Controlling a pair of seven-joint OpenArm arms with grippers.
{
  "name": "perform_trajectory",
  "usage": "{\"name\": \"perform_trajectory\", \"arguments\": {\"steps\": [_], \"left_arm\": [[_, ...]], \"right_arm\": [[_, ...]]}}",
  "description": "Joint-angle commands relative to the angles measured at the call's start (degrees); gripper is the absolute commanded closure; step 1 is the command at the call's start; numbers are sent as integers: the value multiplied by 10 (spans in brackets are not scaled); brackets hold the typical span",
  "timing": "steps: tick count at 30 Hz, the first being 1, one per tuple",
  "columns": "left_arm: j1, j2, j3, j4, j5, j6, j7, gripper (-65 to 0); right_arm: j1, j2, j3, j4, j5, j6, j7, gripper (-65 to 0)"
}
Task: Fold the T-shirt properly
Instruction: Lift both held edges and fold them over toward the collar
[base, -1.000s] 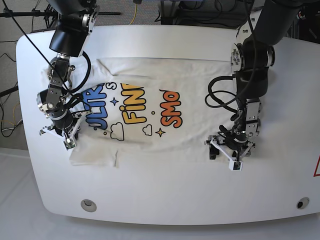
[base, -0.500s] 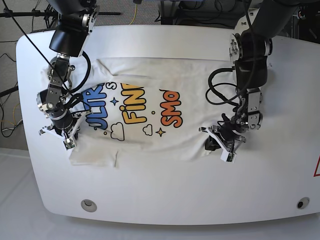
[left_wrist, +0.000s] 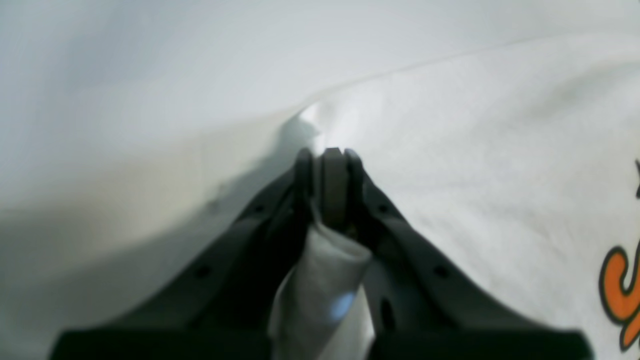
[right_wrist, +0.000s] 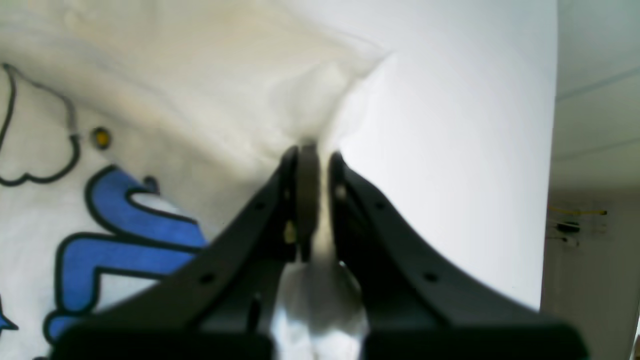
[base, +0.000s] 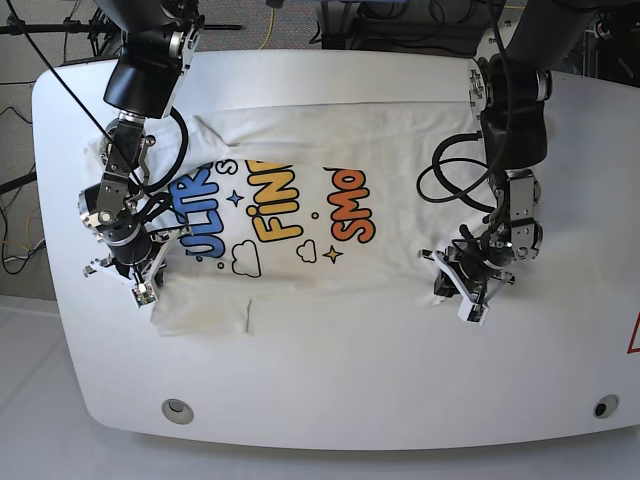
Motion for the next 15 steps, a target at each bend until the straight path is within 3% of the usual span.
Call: {"name": "perform_trajectory", "arguments": {"steps": [1, 15], "left_arm": [[-15, -12, -2, 28, 0, 3, 8, -13], [-23, -13, -2, 82, 0, 3, 29, -13]], "right_arm": [[13, 8, 2, 16, 0, -5, 11, 0], [15, 8, 2, 62, 1, -5, 10, 0]]}}
